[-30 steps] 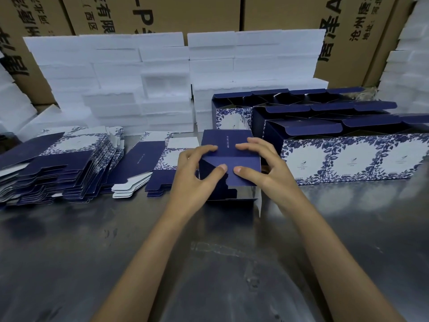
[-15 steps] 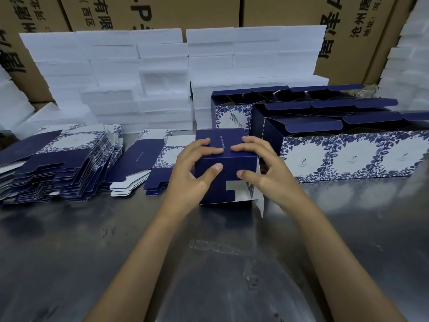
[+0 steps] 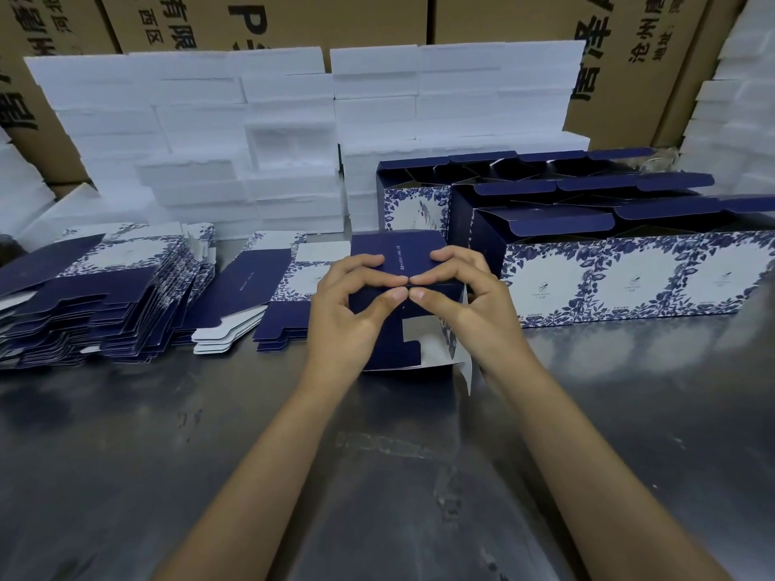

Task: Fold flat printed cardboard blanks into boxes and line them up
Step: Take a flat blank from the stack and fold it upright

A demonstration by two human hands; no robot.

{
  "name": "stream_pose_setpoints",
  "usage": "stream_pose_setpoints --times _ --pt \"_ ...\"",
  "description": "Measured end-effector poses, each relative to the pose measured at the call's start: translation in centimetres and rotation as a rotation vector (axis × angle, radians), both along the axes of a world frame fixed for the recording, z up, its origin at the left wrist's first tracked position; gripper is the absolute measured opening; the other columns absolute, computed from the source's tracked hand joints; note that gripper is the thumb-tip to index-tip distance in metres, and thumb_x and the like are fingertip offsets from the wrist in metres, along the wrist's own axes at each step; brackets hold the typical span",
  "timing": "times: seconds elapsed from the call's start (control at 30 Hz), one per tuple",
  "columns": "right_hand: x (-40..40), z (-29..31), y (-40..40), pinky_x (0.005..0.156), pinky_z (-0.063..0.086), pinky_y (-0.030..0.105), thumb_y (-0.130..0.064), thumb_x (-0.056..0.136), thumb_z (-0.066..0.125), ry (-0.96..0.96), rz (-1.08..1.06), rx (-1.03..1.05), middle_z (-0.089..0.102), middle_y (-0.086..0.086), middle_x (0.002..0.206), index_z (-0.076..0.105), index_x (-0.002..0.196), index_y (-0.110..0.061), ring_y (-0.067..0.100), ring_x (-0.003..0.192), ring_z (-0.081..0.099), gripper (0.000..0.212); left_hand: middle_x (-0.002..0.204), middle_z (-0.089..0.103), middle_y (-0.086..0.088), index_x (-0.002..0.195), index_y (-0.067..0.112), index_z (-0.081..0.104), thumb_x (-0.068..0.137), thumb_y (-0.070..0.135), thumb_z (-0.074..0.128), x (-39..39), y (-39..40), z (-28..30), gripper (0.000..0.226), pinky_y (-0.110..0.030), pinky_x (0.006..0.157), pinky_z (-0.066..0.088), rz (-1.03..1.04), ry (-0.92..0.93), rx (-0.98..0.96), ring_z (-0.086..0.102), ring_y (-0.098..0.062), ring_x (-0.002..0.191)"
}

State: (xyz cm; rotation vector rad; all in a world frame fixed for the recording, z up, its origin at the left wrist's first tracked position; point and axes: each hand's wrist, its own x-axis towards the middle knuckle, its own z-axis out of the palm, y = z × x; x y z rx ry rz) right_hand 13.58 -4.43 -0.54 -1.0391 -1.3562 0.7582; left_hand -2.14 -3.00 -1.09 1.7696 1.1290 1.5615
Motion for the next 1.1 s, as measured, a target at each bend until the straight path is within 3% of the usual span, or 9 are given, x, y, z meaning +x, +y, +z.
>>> stream_pose_setpoints --times 0.07,0.17,0.37,0.57,0.67,0.77,0.87,1.0,1.1 --pt "0.4 0.1 0.0 0.111 0.04 0.026 -0.006 0.084 0.08 0.023 0.05 -0.026 0.055 -0.003 0.133 0.077 0.09 -0.022 0.003 0.129 0.05 0.017 0.125 0.061 0.014 0.093 0.031 0.075 0.085 0.016 0.077 -0.4 0.0 0.2 0.018 0.001 0.088 0.032 -0.035 0.016 -0.023 0.052 0.008 0.119" --pt "1.0 0.1 0.1 0.113 0.043 0.039 -0.006 0.086 0.078 0.027 0.121 -0.053 0.054 -0.005 0.137 0.078 0.096 -0.024 0.006 0.132 0.051 0.02 0.13 0.06 0.015 0.097 0.032 0.075 0.086 0.016 0.076 -1.3 0.1 0.5 0.02 0.002 0.084 0.035 -0.099 0.021 -0.069 0.05 0.013 0.119" --pt "1.3 -0.1 0.4 0.113 0.043 0.042 -0.006 0.085 0.079 0.061 0.088 -0.053 0.058 -0.008 0.134 0.08 0.095 -0.022 0.0 0.127 0.053 0.019 0.127 0.064 0.013 0.098 0.029 0.075 0.086 0.014 0.075 -1.3 0.2 0.6 0.019 -0.003 0.088 0.038 -0.105 0.02 -0.071 0.053 0.01 0.117" --pt "1.7 -0.3 0.5 0.113 0.044 0.045 -0.002 0.086 0.077 0.081 0.092 -0.029 0.063 -0.006 0.133 0.079 0.093 -0.02 0.005 0.126 0.057 0.02 0.125 0.067 0.008 0.099 0.023 0.076 0.087 0.009 0.074 -2.0 0.6 0.5 0.019 -0.008 0.087 0.043 -0.131 0.022 -0.051 0.056 0.004 0.119" --pt "2.0 -0.3 0.6 0.114 0.043 0.045 -0.002 0.086 0.077 0.08 0.113 -0.047 0.062 -0.007 0.136 0.079 0.097 -0.018 0.006 0.13 0.055 0.019 0.129 0.065 0.013 0.101 0.027 0.076 0.09 0.011 0.071 -2.5 0.8 0.6 0.02 -0.015 0.094 0.048 -0.191 0.038 -0.088 0.054 0.005 0.124" --pt "2.3 -0.3 0.8 0.115 0.043 0.045 -0.002 0.087 0.075 0.082 0.125 -0.055 0.061 -0.008 0.139 0.079 0.099 -0.018 0.007 0.132 0.054 0.02 0.13 0.065 0.012 0.097 0.025 0.076 0.093 0.006 0.067 -3.0 0.9 0.6 0.021 -0.034 0.106 0.048 -0.234 0.01 -0.122 0.054 0.0 0.127" --pt "2.5 -0.4 0.9 0.114 0.043 0.045 -0.001 0.087 0.075 0.097 0.114 -0.035 0.062 -0.008 0.138 0.079 0.095 -0.02 0.007 0.132 0.055 0.021 0.127 0.066 0.008 0.09 0.023 0.075 0.093 0.003 0.065 -2.7 0.9 0.6 0.023 -0.042 0.105 0.049 -0.218 0.001 -0.095 0.056 -0.003 0.124" --pt "2.9 -0.6 1.2 0.114 0.044 0.044 -0.003 0.088 0.075 0.131 0.162 -0.084 0.054 -0.013 0.148 0.079 0.104 -0.026 0.008 0.138 0.05 0.029 0.135 0.058 0.013 0.092 0.028 0.069 0.088 0.016 0.073 -1.9 0.6 -0.2 0.014 -0.042 0.105 0.046 -0.106 0.12 0.018 0.049 -0.002 0.13" --pt "3.0 -0.6 1.3 0.102 0.052 0.032 0.006 0.088 0.069 0.165 0.149 -0.097 0.049 -0.01 0.15 0.078 0.105 -0.029 0.003 0.13 0.056 0.039 0.152 0.038 0.014 0.099 0.026 0.06 0.072 0.042 0.082 -1.3 0.3 -0.9 0.038 -0.031 0.118 0.021 0.002 0.475 0.193 0.017 -0.01 0.151"
